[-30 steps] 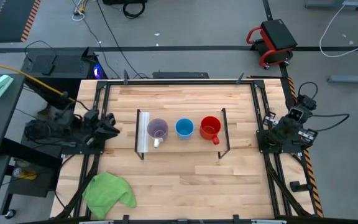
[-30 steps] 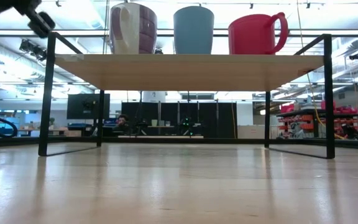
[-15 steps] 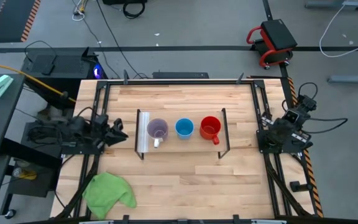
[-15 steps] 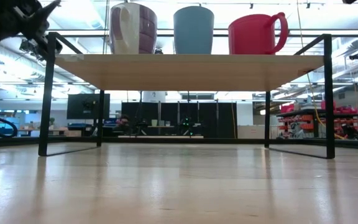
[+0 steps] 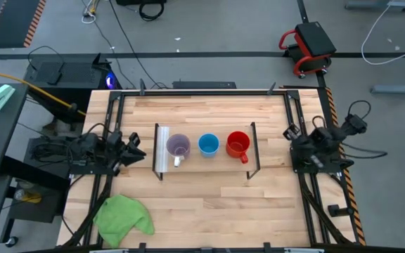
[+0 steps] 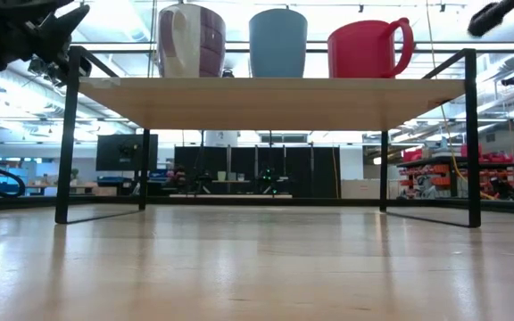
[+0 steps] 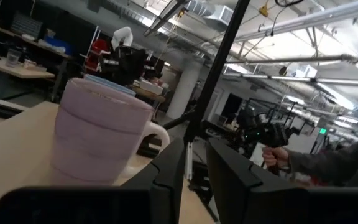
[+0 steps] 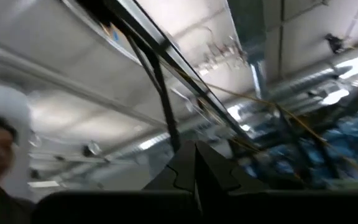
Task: Stack small to large cups/mugs on shelf
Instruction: Return to home position
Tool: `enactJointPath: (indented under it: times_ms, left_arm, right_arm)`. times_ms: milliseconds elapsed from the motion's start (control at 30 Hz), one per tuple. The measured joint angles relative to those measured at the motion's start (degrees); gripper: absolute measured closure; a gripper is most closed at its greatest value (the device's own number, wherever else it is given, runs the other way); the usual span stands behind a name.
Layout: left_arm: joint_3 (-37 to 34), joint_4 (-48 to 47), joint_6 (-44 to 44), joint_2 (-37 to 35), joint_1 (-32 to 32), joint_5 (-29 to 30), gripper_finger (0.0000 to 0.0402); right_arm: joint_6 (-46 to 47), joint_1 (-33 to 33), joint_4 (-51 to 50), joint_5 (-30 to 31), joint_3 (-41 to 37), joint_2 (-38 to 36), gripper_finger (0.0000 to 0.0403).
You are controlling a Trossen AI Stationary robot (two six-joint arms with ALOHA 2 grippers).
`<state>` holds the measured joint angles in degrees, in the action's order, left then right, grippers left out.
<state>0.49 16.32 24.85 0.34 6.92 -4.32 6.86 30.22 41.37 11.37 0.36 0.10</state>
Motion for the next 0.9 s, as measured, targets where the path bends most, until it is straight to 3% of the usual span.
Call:
enactJointPath:
  times_ms: [367, 667, 900]
  left_arm:
    - [-0.02, -11.02, -11.11, 0.02, 0.0, 2.97, 0.0317]
    - [0.0, -15.2, -23.76, 0.41, 0.0, 5.66, 0.0318]
    - [0.0, -15.4, -24.1, 0.52, 0.0, 5.93, 0.0313]
  right_arm:
    - [-0.3, -11.19, -22.23, 14.15, 0.02, 0.0, 0.0388]
    - [-5.1, -18.68, -31.63, 14.34, 0.02, 0.0, 0.0388]
    - [-4.06, -20.18, -37.12, 14.33, 0.03, 0.04, 0.0388]
